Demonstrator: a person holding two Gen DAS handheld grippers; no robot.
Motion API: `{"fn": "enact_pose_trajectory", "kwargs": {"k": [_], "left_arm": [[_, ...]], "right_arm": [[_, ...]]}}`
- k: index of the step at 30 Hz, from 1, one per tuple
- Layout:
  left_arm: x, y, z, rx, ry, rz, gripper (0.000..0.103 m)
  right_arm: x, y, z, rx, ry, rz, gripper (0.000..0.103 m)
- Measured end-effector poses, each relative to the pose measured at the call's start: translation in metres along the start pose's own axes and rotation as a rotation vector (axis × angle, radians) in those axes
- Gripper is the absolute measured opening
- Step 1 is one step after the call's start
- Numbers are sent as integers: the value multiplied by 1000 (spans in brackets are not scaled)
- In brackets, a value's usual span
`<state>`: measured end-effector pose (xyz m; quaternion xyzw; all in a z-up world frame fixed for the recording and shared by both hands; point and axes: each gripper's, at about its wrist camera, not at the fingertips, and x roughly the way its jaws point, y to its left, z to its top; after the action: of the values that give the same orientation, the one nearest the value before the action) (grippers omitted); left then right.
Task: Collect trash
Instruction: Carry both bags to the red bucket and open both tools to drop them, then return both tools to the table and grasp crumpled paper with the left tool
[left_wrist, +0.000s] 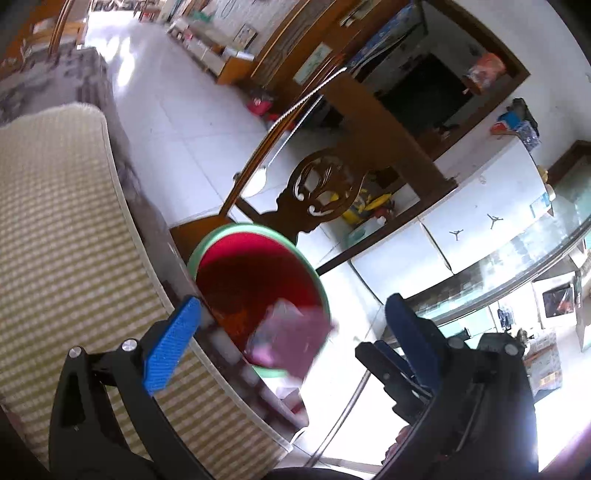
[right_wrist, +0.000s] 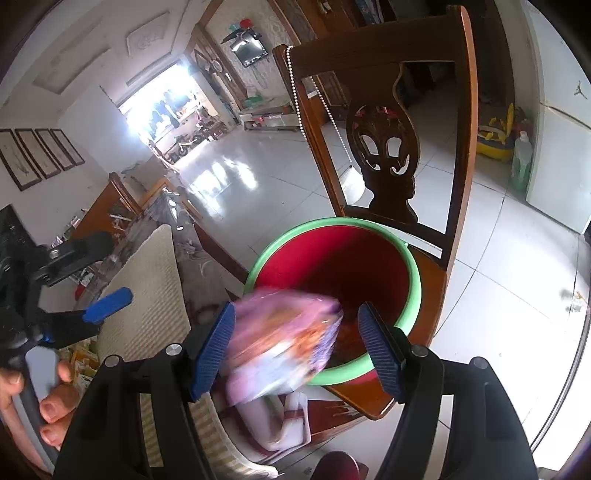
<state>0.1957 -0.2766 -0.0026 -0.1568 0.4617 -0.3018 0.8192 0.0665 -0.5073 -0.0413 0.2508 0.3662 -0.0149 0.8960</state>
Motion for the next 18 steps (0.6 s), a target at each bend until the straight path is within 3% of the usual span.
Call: {"fn": "enact_pose_trajectory", "kwargs": {"k": [6,10,18], "left_arm": [[-47,-4,-20,43,-120,86,98],[-92,9,-50,26,-211,174,98],[-179,65,-113,-78,-292,408,98]], "right_arm": [[-8,17,3,-33,-11,18,68],[-24,44,8,-51,-28,85,69],[-36,146,-16,-224,2,284,80]]}}
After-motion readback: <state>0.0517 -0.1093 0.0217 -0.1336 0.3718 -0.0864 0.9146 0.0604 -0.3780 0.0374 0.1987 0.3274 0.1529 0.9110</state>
